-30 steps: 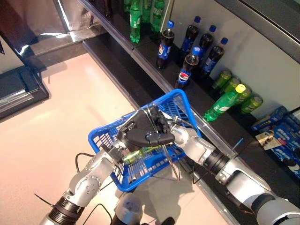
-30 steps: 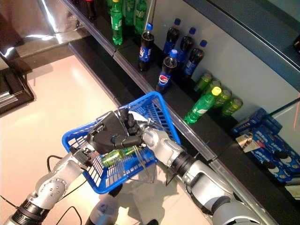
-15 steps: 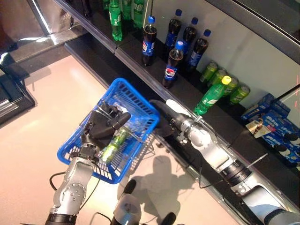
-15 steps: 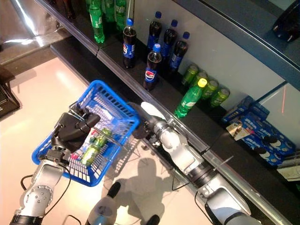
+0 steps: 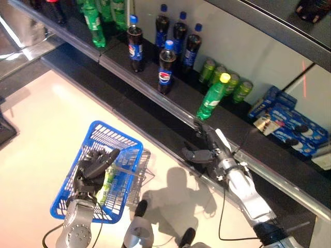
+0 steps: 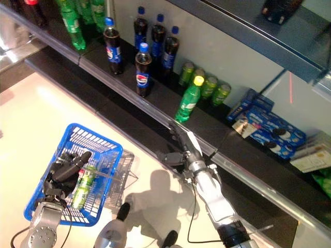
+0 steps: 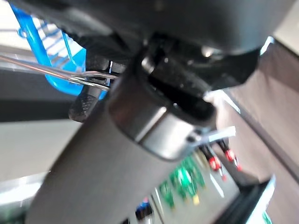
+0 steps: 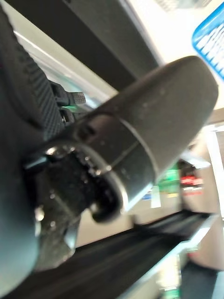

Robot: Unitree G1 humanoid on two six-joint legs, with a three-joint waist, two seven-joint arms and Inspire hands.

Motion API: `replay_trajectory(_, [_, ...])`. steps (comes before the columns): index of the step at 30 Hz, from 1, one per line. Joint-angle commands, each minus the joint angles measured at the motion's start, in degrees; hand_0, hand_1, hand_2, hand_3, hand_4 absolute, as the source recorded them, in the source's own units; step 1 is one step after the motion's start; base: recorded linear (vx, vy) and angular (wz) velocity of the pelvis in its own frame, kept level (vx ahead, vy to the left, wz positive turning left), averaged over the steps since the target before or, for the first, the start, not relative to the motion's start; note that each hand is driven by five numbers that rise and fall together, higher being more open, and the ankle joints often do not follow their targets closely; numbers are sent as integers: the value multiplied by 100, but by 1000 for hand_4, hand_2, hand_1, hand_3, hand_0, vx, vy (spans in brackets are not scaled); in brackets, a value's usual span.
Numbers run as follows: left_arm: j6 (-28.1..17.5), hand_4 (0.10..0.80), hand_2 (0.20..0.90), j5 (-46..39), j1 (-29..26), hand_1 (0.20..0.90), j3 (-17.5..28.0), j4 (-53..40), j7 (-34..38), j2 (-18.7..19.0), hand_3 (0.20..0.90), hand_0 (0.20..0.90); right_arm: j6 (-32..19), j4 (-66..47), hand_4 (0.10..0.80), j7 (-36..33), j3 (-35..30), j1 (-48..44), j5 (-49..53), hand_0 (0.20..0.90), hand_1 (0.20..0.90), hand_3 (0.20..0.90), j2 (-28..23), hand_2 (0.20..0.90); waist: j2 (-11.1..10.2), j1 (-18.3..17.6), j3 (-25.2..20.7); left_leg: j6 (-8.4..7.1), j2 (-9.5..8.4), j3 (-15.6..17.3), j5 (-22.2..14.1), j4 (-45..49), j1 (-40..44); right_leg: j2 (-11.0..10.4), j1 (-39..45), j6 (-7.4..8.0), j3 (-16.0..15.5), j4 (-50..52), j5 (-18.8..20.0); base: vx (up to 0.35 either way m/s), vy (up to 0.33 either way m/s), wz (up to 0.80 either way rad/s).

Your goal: Pick up the drink and place into the basket.

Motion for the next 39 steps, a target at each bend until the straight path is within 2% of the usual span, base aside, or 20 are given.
replay_trajectory(1, [-1997, 100, 300, 757, -822, 300, 549, -635, -366, 217, 200, 300, -907, 20, 800, -219, -298, 316, 491, 900, 900, 900, -333, 900, 606, -471, -1507, 15, 100, 462, -497, -18, 301, 14, -59, 117, -30, 60, -1, -33, 27, -29])
replay_trajectory(5, [-2045, 100, 300, 829, -833, 300, 628, -219, -204, 199, 200, 300, -942, 285, 800, -284, -544, 547, 708, 900, 900, 900, -235, 900, 610, -637, -1503, 13, 111, 574, -529, -18, 347, 6, -87, 131, 73, 56, 11, -10, 17, -27])
replay_trajectory(12, [-1927, 100, 300, 1222, -874, 300, 725, 1206, 219, 112, 200, 300, -867, 1497, 800, -226, -1011, 1046, 1234, 900, 900, 900, 47, 900, 619, -997, -1486, 17, 103, 781, -616, -18, 464, -20, -150, 167, 262, 61, 38, 2, 17, -22])
replay_trajectory(16, [-1996, 100, 300, 1372, -843, 300, 691, 1850, 167, 58, 200, 300, -964, 2116, 800, -165, -1177, 1144, 1497, 900, 900, 900, 171, 900, 621, -1049, -1481, 11, 109, 846, -652, -18, 496, -8, -152, 166, 305, 46, 36, 1, -4, -11])
replay_trajectory(17, [-1896, 100, 300, 1451, -845, 300, 686, 2002, 240, 47, 200, 300, -907, 2282, 800, -204, -1223, 1150, 1480, 900, 900, 900, 183, 900, 623, -1057, -1479, 7, 112, 858, -658, -18, 503, -5, -152, 164, 307, 44, 36, -5, -20, -4])
replay_trajectory(18, [-1944, 100, 300, 1517, -875, 300, 667, 2672, 265, 3, 200, 300, -914, 2742, 800, -232, -1278, 1172, 1447, 900, 900, 900, 189, 900, 637, -1091, -1479, -8, 119, 895, -671, -17, 522, -2, -157, 164, 317, 40, 45, -6, -22, -6])
replay_trajectory(22, [-2001, 100, 300, 1633, -956, 300, 600, 3389, 320, 26, 200, 300, -1089, 3420, 800, -159, -1339, 1122, 1361, 900, 900, 900, 163, 900, 645, -1112, -1487, -22, 126, 933, -694, -8, 542, 6, -143, 154, 316, 35, 33, -1, -8, -2])
replay_trajectory(23, [-1895, 100, 300, 1643, -981, 300, 574, 3877, 349, 41, 200, 300, -1038, 3901, 800, -122, -1376, 1079, 1388, 900, 900, 900, 153, 900, 651, -1135, -1507, -38, 129, 954, -705, -7, 559, 19, -137, 141, 322, 35, 21, 0, 0, 0])
replay_trajectory(26, [-1778, 100, 300, 1791, -977, 300, 573, 4496, 299, 68, 200, 300, -1137, 4660, 800, 29, -1473, 1009, 1366, 900, 900, 900, 124, 900, 677, -1140, -1533, -43, 131, 955, -730, 2, 585, 44, -122, 105, 332, 42, -13, 0, 0, 0])
replay_trajectory(30, [-1626, 100, 300, 2022, -974, 300, 570, 5150, 233, 118, 200, 300, -1064, 5339, 800, 161, -1600, 941, 1525, 900, 900, 900, 125, 900, 699, -1129, -1546, -50, 133, 962, -744, 27, 601, 56, -98, 73, 322, 56, -42, 0, 0, 0])
replay_trajectory(31, [-1567, 100, 300, 2225, -976, 300, 541, 5504, 139, 163, 200, 300, -981, 5798, 800, 281, -1708, 877, 1564, 900, 900, 900, 113, 900, 713, -1130, -1563, -53, 137, 971, -757, 28, 622, 80, -84, 47, 323, 66, -71, 0, 0, 0])
replay_trajectory(35, [-1506, 100, 300, 2326, -960, 300, 424, 5662, -8, 166, 200, 300, -879, 6201, 800, 373, -1764, 840, 1386, 900, 900, 900, 70, 900, 738, -1118, -1568, -61, 148, 971, -752, 33, 619, 114, -86, 13, 317, 79, -90, -5, -6, 4])
replay_trajectory(39, [-1425, 100, 300, 2277, -917, 300, 101, 5560, -313, 69, 200, 300, -534, 6758, 800, 548, -1729, 785, 1083, 900, 900, 900, -47, 900, 806, -995, -1476, -120, 222, 862, -689, 55, 572, 210, -98, -95, 210, 151, -163, -39, -46, 5])
